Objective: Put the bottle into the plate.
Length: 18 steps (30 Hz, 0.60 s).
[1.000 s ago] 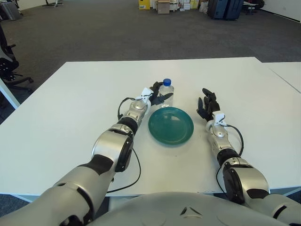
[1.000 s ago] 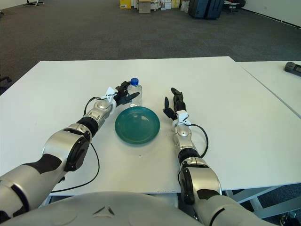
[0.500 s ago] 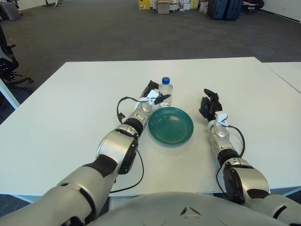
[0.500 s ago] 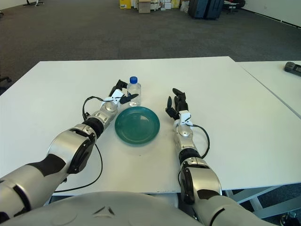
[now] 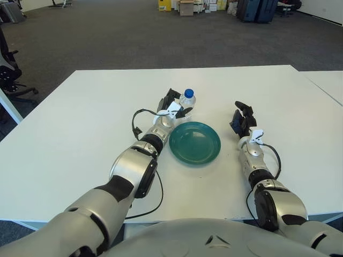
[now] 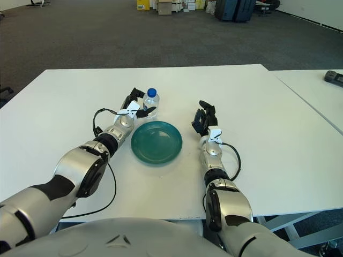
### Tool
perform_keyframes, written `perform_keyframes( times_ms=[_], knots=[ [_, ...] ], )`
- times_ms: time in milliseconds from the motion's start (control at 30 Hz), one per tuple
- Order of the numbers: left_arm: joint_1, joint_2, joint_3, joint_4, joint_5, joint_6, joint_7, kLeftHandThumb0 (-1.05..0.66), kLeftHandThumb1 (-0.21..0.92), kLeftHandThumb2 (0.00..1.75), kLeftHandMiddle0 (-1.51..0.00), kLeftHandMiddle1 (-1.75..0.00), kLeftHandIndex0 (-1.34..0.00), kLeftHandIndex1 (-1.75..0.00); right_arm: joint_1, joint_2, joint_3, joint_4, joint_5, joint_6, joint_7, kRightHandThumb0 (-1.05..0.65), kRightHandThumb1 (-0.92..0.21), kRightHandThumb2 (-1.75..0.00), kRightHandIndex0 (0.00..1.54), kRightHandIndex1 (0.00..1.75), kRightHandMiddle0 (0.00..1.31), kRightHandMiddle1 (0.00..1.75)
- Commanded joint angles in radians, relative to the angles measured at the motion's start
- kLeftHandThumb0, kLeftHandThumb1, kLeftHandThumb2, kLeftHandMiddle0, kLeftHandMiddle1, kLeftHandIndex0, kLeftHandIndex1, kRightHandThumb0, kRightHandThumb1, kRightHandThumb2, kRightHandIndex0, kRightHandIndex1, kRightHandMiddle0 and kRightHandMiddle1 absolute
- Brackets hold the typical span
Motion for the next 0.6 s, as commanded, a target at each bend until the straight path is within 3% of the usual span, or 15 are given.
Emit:
perform_keyframes(
  times_ms=[0, 567],
  knots=[
    [-0.008, 0.015, 0.018, -0.006, -0.012, -0.015, 0.014, -0.15, 0.47, 0.97, -1.17, -1.75, -0.88, -1.75, -0.008, 0.006, -0.007, -0.003, 0.011, 0.005, -0.001, -0.89, -0.92, -1.0, 0.23, 0.02, 0.07, 0.9],
    [0.022, 0.016, 0.065, -0.009, -0.052, -0.07, 0.003, -0.11, 0.45, 1.02, -1.15, -1.75, -0.87, -1.75, -0.009, 0.005, -0.013, 0.0, 0.024, 0.004, 0.017, -0.95, -0.92, -1.02, 0.27, 0.02, 0.13, 0.91]
  ],
)
